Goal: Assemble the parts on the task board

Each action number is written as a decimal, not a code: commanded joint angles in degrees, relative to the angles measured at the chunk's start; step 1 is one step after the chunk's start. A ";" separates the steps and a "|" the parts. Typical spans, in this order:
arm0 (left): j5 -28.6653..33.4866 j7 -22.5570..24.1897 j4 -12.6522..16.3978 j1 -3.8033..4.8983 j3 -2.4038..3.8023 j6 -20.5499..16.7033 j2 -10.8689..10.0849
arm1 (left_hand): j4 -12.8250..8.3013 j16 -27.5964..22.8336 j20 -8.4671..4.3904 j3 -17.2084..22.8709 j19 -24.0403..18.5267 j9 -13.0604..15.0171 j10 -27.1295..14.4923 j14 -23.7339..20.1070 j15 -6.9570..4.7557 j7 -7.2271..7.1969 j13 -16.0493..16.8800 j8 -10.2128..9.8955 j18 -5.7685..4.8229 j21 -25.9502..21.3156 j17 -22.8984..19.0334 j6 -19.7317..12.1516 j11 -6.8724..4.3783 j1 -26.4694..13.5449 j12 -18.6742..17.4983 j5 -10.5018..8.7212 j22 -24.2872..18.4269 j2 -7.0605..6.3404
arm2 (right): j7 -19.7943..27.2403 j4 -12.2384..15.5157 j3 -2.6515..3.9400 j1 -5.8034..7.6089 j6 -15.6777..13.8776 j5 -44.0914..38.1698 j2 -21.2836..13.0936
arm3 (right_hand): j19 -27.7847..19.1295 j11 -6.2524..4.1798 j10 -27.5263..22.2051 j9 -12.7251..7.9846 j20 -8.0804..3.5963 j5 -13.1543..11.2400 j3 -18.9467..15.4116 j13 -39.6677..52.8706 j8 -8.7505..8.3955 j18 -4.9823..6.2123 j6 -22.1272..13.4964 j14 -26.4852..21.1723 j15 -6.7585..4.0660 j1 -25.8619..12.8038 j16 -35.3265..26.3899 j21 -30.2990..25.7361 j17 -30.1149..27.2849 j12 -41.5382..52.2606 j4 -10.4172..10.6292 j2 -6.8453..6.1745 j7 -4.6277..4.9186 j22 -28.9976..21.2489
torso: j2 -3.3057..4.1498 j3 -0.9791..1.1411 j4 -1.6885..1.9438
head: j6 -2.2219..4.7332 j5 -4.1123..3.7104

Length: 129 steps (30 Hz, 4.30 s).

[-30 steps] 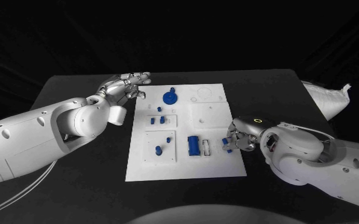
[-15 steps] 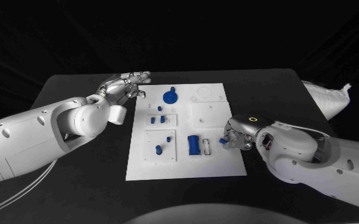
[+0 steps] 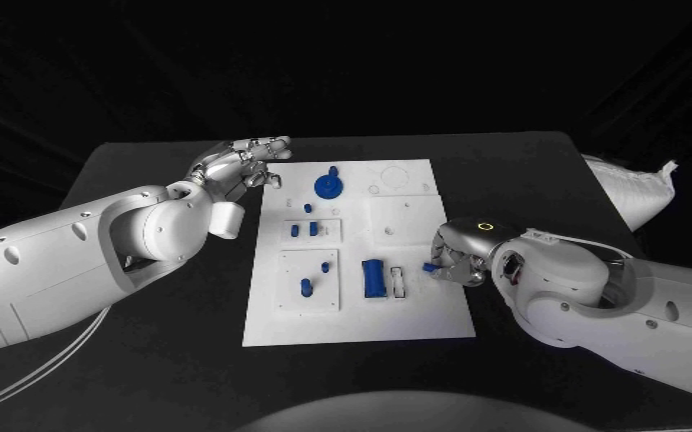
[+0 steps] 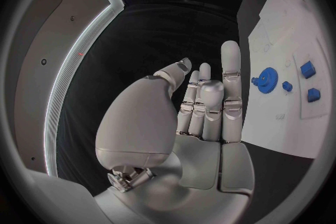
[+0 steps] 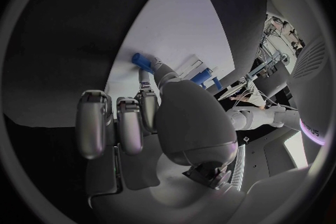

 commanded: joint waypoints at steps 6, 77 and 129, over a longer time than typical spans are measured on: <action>-0.49 0.29 0.18 0.02 0.03 0.72 0.07 | -0.27 0.21 0.17 -0.20 -0.03 0.02 -0.31 -0.30 0.09 -0.03 0.10 0.39 0.62 -0.24 -0.05 -0.49 0.00 0.29 0.23 -0.16 -0.08 0.38 | -1.80 -0.90 -1.01 -1.09 -0.23 6.15 -0.31 | 1.26 -0.83 3.15 -4.55 0.24 1.08 6.99 -1.84 -0.34 -0.38 1.71 5.36 0.26 -3.56 0.39 0.40 12.24 0.30 -0.04 -1.60 -0.23 1.42 | 0.02 0.02 -0.01 | 0.06 -0.01; -1.22 0.04 0.71 0.02 0.03 1.05 0.15 | -0.35 0.18 0.16 -0.20 -0.03 0.00 -0.50 -0.38 0.11 0.03 0.08 0.46 0.61 -0.25 -0.28 -0.61 0.05 0.40 0.43 -0.17 -0.09 0.41 | -2.73 0.08 -0.70 -0.13 -6.63 20.77 5.40 | 1.63 -2.48 4.62 -3.11 -1.08 7.49 -0.53 -0.16 1.01 -0.47 7.73 5.41 -1.19 -19.14 0.47 0.60 12.41 2.80 7.06 -6.53 -2.28 1.87 | 0.05 0.00 -0.04 | -0.59 0.54; 1.14 2.57 -5.28 -1.33 0.02 -0.83 3.20 | 0.17 -15.25 1.03 -0.99 -8.74 -0.05 -1.83 -13.31 0.81 -0.24 -1.26 1.60 0.56 -6.97 -18.00 -0.36 0.50 -0.14 0.59 -0.17 -3.70 0.67 | 42.36 -16.63 -0.59 6.55 -19.64 71.83 5.36 | -15.24 1.78 -14.17 -3.36 2.23 1.95 -14.79 -27.91 -4.74 7.05 -4.11 -7.16 2.36 -1.62 -34.80 -36.99 -28.30 -48.92 1.51 -1.42 2.63 -39.17 | -4.00 -1.55 -0.27 | 5.14 -0.68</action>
